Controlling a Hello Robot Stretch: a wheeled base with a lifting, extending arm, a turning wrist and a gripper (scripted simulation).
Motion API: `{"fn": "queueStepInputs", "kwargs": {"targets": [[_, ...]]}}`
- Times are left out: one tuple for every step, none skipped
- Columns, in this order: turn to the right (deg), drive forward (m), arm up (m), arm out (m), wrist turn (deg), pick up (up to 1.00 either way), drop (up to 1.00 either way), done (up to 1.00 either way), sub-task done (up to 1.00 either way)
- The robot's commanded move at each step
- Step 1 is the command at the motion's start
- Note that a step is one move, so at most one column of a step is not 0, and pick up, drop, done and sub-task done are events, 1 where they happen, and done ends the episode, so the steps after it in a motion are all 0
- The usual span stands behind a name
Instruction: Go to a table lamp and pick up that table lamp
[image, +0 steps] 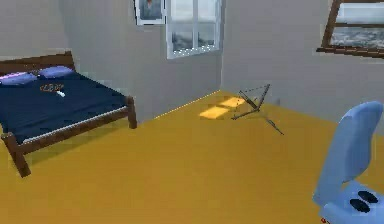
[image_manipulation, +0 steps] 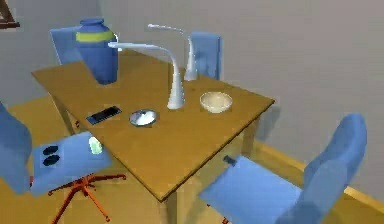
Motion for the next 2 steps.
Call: {"fn": "queueStepInputs", "kwargs": {"targets": [[45.0, 0.0, 0.0, 0.0, 0.0, 0.0, 0.0, 0.0, 0.0], [45.0, 0.0, 0.0, 0.0, 0.0, 0.0, 0.0, 0.0, 0.0]]}}
